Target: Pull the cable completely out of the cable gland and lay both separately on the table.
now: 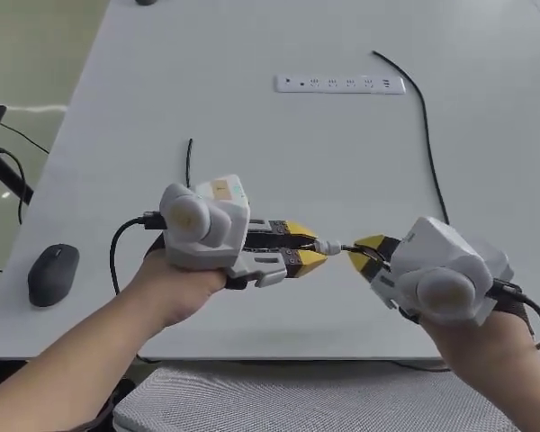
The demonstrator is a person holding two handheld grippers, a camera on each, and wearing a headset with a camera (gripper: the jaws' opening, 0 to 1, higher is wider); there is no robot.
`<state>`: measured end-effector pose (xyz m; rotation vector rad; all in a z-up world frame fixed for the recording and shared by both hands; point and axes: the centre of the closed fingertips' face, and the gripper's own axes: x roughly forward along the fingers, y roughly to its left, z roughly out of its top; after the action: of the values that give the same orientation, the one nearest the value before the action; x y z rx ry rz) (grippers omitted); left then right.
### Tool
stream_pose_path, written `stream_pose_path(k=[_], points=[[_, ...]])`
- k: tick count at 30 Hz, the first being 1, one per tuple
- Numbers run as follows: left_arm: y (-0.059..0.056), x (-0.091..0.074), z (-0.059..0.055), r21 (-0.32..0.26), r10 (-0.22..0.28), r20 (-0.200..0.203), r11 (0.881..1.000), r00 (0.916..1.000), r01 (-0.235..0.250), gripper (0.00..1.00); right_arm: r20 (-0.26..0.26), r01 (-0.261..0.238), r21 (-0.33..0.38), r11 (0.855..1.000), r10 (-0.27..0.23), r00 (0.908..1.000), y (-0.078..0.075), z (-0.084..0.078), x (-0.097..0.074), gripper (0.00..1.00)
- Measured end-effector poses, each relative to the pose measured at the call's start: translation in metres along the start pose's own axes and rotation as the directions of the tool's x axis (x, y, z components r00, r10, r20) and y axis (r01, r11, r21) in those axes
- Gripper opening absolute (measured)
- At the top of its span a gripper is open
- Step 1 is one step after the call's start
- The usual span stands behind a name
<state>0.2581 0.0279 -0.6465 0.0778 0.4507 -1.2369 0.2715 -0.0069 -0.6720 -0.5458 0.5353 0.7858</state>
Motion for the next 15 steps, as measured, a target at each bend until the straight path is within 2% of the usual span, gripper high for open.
stream_pose_path(k=[7,9,10,15], points=[[-0.006,0.003,0.003,0.009,-0.001,0.002,1.0,1.0,0.001,0.15,-0.019,0.016,0.112,0.994,-0.014,0.9997,-0.009,-0.021,-0.001,0.0],[-0.007,0.004,0.003,0.012,-0.001,0.002,1.0,1.0,0.001,0.15,-0.032,0.024,0.166,0.986,-0.018,0.9993,-0.013,-0.029,-0.001,0.0],[-0.007,0.004,0.003,0.014,-0.001,0.002,1.0,1.0,0.001,0.15,-0.033,0.028,0.17,0.985,-0.022,0.9992,-0.015,-0.032,-0.002,0.0],[-0.007,0.002,0.004,0.013,0.005,0.009,1.0,0.9999,-0.005,0.15,-0.064,0.044,0.278,0.96,-0.027,0.9976,-0.024,-0.052,-0.002,0.0]])
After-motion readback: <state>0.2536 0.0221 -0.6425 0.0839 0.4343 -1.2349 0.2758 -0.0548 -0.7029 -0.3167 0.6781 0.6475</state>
